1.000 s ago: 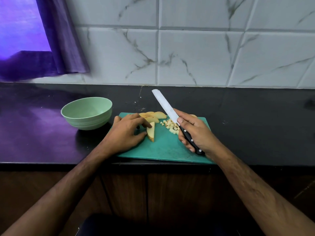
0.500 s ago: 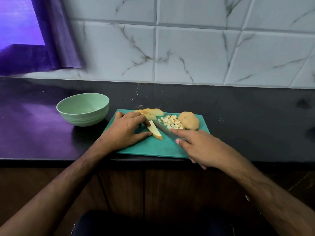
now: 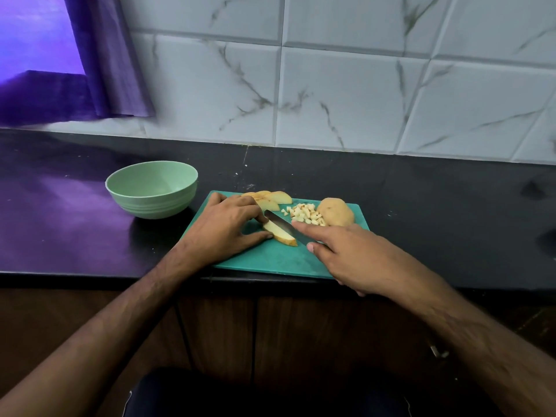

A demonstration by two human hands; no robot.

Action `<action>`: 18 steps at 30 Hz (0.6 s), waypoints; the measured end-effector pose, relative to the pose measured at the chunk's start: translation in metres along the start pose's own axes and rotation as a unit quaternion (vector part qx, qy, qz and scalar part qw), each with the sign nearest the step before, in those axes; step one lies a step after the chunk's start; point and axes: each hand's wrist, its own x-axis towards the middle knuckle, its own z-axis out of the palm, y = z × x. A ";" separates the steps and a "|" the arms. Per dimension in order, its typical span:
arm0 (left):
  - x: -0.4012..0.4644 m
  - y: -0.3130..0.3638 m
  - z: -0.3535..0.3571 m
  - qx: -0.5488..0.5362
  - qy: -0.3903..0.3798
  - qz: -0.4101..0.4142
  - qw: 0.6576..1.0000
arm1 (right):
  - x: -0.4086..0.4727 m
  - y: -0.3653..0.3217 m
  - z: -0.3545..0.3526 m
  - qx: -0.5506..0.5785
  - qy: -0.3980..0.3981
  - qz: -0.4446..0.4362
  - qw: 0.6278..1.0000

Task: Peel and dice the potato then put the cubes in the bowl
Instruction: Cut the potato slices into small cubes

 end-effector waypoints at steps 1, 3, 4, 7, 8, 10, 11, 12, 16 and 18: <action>0.000 0.000 0.000 0.003 0.001 0.003 1.000 | 0.001 -0.001 0.000 -0.008 0.001 0.001 1.000; 0.000 0.000 0.000 0.011 0.001 0.012 1.000 | 0.003 -0.002 0.001 -0.035 0.010 0.002 0.999; 0.000 0.000 0.000 0.014 0.001 0.019 1.000 | 0.005 -0.003 0.001 -0.051 0.017 0.001 0.999; 0.000 0.000 0.001 0.024 0.004 0.041 0.999 | 0.007 -0.011 0.002 -0.088 0.025 -0.007 0.996; 0.001 0.000 0.001 0.031 0.006 0.048 0.998 | 0.008 -0.014 0.000 -0.099 0.023 -0.008 0.995; 0.001 0.000 0.001 0.049 0.013 0.062 0.997 | 0.013 -0.018 -0.006 -0.128 0.017 -0.009 0.992; 0.001 0.000 0.000 0.058 0.016 0.069 0.996 | 0.017 -0.020 -0.010 -0.139 0.010 -0.009 0.990; 0.002 0.000 0.000 0.066 0.019 0.075 0.995 | 0.021 -0.022 -0.013 -0.147 0.000 -0.008 0.989; 0.003 0.001 -0.001 0.098 0.021 0.093 0.991 | 0.035 -0.027 -0.027 -0.150 -0.047 -0.014 0.987; 0.005 0.002 -0.001 0.113 0.018 0.095 0.989 | 0.034 -0.026 -0.027 -0.149 -0.047 -0.024 0.987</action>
